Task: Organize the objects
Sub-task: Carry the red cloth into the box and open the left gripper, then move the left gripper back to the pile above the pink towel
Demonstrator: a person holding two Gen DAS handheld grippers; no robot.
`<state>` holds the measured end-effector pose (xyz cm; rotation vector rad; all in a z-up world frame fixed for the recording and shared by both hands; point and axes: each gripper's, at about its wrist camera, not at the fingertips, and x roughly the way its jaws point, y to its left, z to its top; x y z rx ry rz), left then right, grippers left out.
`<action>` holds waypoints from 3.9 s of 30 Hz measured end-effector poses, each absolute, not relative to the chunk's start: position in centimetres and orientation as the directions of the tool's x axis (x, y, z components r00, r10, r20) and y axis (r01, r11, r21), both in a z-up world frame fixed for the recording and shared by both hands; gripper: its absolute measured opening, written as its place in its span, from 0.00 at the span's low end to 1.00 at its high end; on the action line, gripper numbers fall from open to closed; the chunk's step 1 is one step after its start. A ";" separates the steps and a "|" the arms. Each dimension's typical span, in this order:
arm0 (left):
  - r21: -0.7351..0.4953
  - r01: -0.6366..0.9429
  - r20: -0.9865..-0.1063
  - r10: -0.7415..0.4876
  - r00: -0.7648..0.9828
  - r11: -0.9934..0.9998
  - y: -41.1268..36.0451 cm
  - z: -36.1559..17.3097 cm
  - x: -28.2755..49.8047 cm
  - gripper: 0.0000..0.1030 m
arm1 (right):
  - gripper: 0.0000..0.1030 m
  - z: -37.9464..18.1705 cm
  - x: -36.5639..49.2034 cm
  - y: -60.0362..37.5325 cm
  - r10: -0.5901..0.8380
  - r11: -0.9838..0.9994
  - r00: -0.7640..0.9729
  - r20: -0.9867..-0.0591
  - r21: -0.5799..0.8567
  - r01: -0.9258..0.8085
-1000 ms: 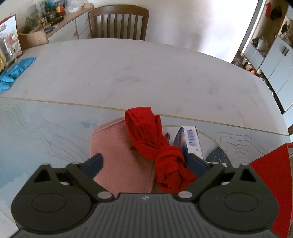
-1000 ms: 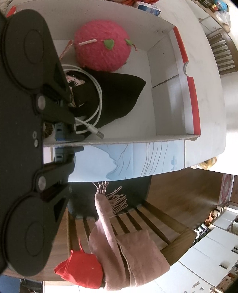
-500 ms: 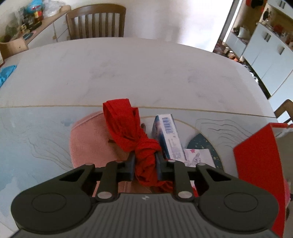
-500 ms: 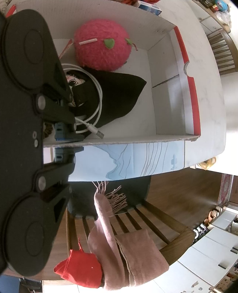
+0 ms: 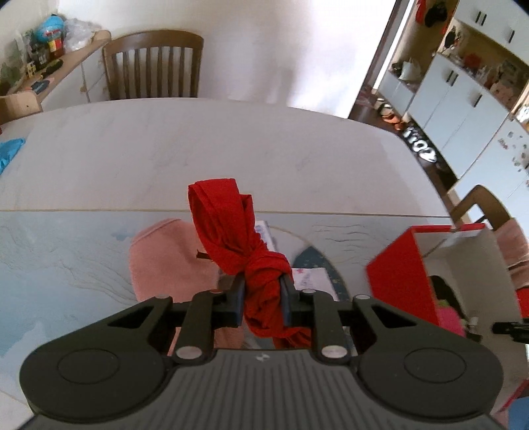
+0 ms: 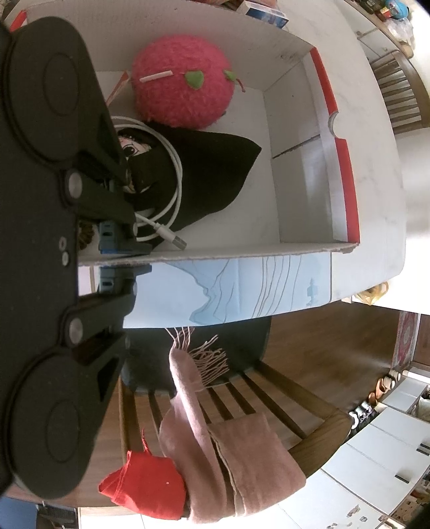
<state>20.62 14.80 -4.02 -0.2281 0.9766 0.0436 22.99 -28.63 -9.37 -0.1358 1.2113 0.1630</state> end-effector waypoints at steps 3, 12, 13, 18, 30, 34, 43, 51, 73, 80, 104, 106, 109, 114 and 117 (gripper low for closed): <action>-0.201 -0.106 -0.822 -0.109 0.560 0.974 14.1 -2.9 20.3 0.19 | 0.02 -9.3 22.9 -28.7 0.056 0.979 0.340 -0.939 -0.015 -0.204; -0.276 0.030 -0.792 -0.245 0.559 0.961 9.2 -0.5 20.4 0.19 | 0.02 -9.2 23.0 -28.6 0.057 0.977 0.341 -0.938 -0.019 -0.214; -0.277 0.045 -0.790 -0.254 0.559 0.960 8.6 -0.2 20.4 0.19 | 0.02 -9.2 22.9 -28.6 0.057 0.976 0.341 -0.938 -0.019 -0.215; -0.291 0.122 -0.773 -0.309 0.554 0.949 5.7 1.1 20.5 0.19 | 0.02 -9.3 22.9 -28.5 0.057 0.975 0.341 -0.938 -0.021 -0.221; -0.294 0.316 -0.776 -0.418 0.472 0.902 -2.1 1.3 21.6 0.19 | 0.01 -9.0 22.9 -28.6 0.068 0.972 0.340 -0.938 -0.015 -0.236; -0.290 0.374 -0.788 -0.442 0.428 0.881 -5.5 0.0 21.8 0.19 | 0.01 -9.0 23.0 -28.5 0.071 0.970 0.342 -0.937 -0.016 -0.244; -0.257 0.436 -0.834 -0.426 0.352 0.862 -10.7 -4.2 23.1 0.19 | 0.01 -8.9 22.8 -28.5 0.078 0.966 0.348 -0.934 -0.015 -0.257; -0.214 0.443 -0.880 -0.368 0.299 0.871 -12.3 -8.0 24.4 0.20 | 0.01 -8.8 22.8 -28.3 0.075 0.964 0.352 -0.933 -0.021 -0.263; -0.221 0.434 -0.879 -0.372 0.300 0.873 -11.3 -8.4 24.1 0.61 | 0.01 -9.3 23.0 -28.4 0.079 0.966 0.338 -0.938 -0.012 -0.258; -0.228 0.418 -0.842 -0.394 0.368 0.879 -8.9 -5.4 22.1 0.61 | 0.01 -9.3 23.1 -28.7 0.086 0.967 0.336 -0.938 -0.003 -0.256; -0.084 -0.009 -0.842 -0.066 0.535 0.996 12.2 -4.6 19.6 1.00 | 0.01 -9.6 23.0 -28.5 0.073 0.969 0.330 -0.941 -0.011 -0.246; -0.048 -0.046 -0.853 -0.017 0.522 0.998 13.4 -6.0 19.9 1.00 | 0.01 -9.6 23.0 -28.5 0.070 0.969 0.331 -0.941 -0.014 -0.245; -0.020 -0.095 -0.875 0.028 0.484 0.995 15.3 -8.1 20.5 1.00 | 0.02 -9.6 23.0 -28.4 0.065 0.970 0.331 -0.941 -0.018 -0.243; -0.045 -0.185 -0.907 0.037 0.420 0.982 17.6 -10.9 21.3 1.00 | 0.02 -9.7 23.0 -28.3 0.058 0.971 0.332 -0.942 -0.025 -0.240; -0.051 -0.218 -0.909 0.045 0.415 0.975 18.6 -11.8 21.6 1.00 | 0.02 -9.7 23.0 -28.3 0.054 0.970 0.332 -0.942 -0.029 -0.240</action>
